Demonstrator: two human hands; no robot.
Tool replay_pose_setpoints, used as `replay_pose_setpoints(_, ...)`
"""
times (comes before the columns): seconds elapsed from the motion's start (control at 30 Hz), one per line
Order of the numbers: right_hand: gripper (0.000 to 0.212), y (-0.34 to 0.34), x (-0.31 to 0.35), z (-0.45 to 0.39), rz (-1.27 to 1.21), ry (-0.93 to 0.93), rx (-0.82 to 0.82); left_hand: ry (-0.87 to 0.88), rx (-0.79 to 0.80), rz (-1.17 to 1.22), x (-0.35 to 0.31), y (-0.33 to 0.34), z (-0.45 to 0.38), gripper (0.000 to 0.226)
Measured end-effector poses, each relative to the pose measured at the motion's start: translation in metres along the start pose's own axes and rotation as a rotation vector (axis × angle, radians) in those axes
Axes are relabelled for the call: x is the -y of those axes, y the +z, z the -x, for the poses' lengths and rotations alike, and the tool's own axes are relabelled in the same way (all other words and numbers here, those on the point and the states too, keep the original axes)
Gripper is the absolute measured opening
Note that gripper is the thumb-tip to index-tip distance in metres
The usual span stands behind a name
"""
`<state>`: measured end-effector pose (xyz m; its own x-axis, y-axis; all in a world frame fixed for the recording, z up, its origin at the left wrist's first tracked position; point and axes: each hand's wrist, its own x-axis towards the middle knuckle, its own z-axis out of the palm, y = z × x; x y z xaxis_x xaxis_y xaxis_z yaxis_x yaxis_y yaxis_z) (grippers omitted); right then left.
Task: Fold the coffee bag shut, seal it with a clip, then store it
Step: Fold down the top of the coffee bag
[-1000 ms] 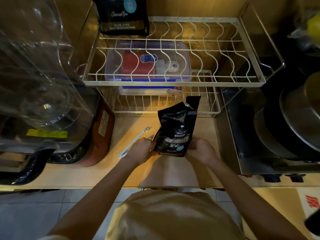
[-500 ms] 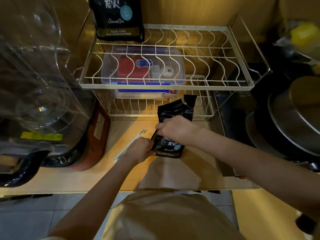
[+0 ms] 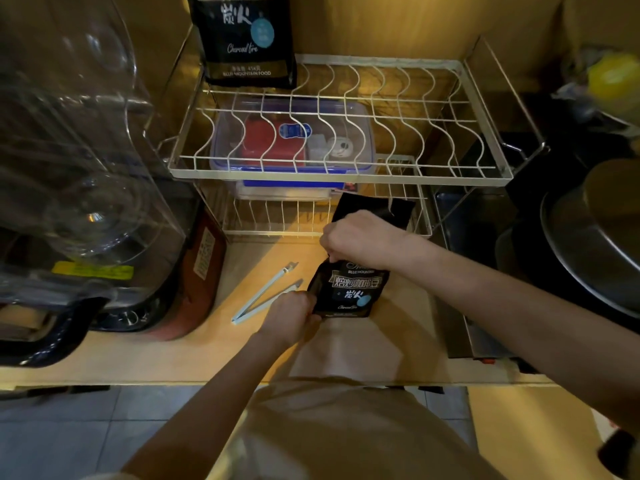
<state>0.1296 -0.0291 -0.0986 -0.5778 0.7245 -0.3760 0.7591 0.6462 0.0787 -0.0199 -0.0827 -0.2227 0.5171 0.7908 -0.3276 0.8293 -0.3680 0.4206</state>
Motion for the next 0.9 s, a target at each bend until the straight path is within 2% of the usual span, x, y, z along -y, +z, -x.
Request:
replay_pose_setpoints(0.17, 0.016, -0.005, -0.007, 0.006, 0.051, 0.021, 0.002, 0.002, -0.020, -0.022, -0.002, 0.002, 0.001, 0.020)
replay_pose_setpoints(0.4, 0.016, -0.017, -0.008, 0.013, -0.110, 0.054, -0.008, 0.041, -0.119, -0.065, 0.000, 0.007, 0.009, 0.022)
replay_pose_setpoints(0.57, 0.012, -0.030, -0.003, 0.021, -0.090, 0.106, 0.034, 0.097, -0.229, -0.173, 0.004, 0.006, 0.008, 0.010)
replay_pose_setpoints(0.6, 0.011, -0.031, -0.003, 0.020, -0.088, 0.104, 0.013, 0.098, -0.228, -0.213, 0.003, 0.006, 0.008, 0.009)
replay_pose_setpoints(0.73, 0.016, -0.027, 0.001, 0.009, 0.044, 0.064, -0.141, 0.124, -0.176, -0.354, -0.001, 0.008, 0.006, 0.028)
replay_pose_setpoints(0.8, 0.019, -0.022, 0.003, 0.003, 0.129, 0.060, -0.069, 0.142, -0.176, -0.362, -0.002, 0.008, 0.006, 0.029)
replay_pose_setpoints(0.9, 0.021, -0.017, 0.002, -0.004, 0.119, 0.116, 0.071, 0.145, -0.174, -0.383, -0.005, 0.005, 0.004, 0.031)
